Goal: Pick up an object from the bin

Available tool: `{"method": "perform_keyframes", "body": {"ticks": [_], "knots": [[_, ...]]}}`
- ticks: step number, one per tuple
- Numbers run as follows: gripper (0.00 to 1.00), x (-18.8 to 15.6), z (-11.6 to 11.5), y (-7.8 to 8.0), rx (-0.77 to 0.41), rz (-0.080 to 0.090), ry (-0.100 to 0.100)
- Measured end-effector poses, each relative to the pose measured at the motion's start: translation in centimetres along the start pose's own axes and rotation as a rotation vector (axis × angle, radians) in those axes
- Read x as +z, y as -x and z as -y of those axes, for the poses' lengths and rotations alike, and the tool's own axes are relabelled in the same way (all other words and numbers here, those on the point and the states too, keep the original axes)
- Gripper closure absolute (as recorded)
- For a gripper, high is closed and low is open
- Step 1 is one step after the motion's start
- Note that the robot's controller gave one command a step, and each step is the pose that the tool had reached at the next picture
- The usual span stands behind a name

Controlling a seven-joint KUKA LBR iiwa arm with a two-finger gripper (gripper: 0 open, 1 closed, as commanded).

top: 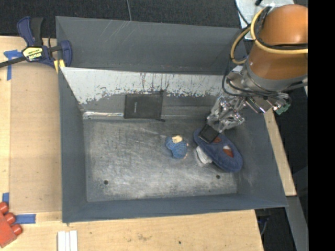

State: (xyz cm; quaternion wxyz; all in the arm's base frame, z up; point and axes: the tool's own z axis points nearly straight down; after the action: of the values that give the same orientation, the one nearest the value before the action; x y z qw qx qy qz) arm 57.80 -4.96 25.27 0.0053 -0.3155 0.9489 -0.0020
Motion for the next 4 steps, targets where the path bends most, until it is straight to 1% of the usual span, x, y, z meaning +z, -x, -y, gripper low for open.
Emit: {"method": "perform_keyframes", "body": {"ticks": [1, 2, 3, 4], "knots": [[0.00, 0.4, -0.1, -0.1, 0.003, -0.005, 0.006], [0.00, 15.0, 1.8, 1.9, -0.166, -0.012, 0.014], [0.00, 16.2, 2.4, 3.1, -0.235, -0.021, 0.019], [0.00, 16.1, 2.1, 4.8, 0.170, -0.014, -0.004]]}}
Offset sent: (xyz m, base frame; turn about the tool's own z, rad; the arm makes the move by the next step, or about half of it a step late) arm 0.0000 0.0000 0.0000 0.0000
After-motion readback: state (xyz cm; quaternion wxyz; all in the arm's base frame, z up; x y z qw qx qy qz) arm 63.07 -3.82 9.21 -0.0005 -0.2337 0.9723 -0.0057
